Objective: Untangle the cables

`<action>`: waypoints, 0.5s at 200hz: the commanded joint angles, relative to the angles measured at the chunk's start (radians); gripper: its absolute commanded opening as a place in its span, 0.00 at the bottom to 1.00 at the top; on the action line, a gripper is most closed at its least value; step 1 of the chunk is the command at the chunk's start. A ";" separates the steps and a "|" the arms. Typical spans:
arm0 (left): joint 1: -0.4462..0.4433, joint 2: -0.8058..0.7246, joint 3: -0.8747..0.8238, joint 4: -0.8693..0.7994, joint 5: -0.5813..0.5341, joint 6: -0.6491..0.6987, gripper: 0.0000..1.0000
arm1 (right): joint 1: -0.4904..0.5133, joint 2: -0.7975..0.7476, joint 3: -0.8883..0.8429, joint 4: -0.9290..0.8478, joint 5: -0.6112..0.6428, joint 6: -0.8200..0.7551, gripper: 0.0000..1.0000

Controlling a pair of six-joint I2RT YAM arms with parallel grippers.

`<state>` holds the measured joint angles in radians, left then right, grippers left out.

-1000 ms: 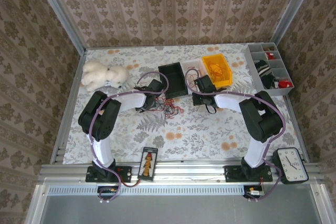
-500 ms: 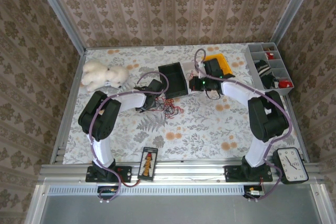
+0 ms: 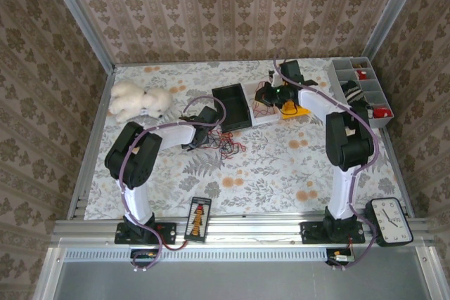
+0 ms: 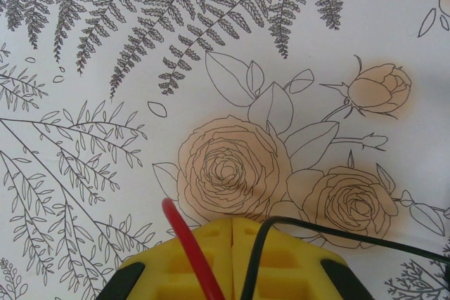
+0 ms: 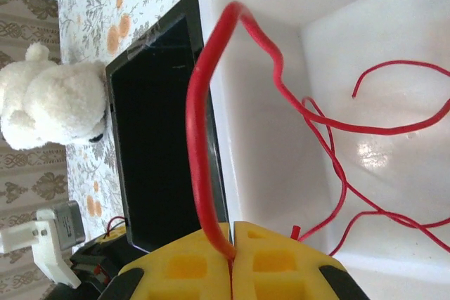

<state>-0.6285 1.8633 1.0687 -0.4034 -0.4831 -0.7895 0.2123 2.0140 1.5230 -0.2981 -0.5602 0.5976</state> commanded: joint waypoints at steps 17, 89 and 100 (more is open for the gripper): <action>0.009 0.042 -0.040 0.015 0.066 -0.020 0.00 | 0.000 0.053 0.091 -0.114 0.127 0.021 0.06; 0.012 0.050 -0.031 0.008 0.070 -0.016 0.00 | 0.008 0.152 0.208 -0.185 0.304 0.001 0.06; 0.013 0.051 -0.032 0.007 0.072 -0.017 0.00 | 0.014 0.166 0.215 -0.185 0.327 0.001 0.07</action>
<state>-0.6277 1.8633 1.0672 -0.4007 -0.4835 -0.7902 0.2142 2.1338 1.6985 -0.4198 -0.3317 0.6060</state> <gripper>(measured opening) 0.068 0.064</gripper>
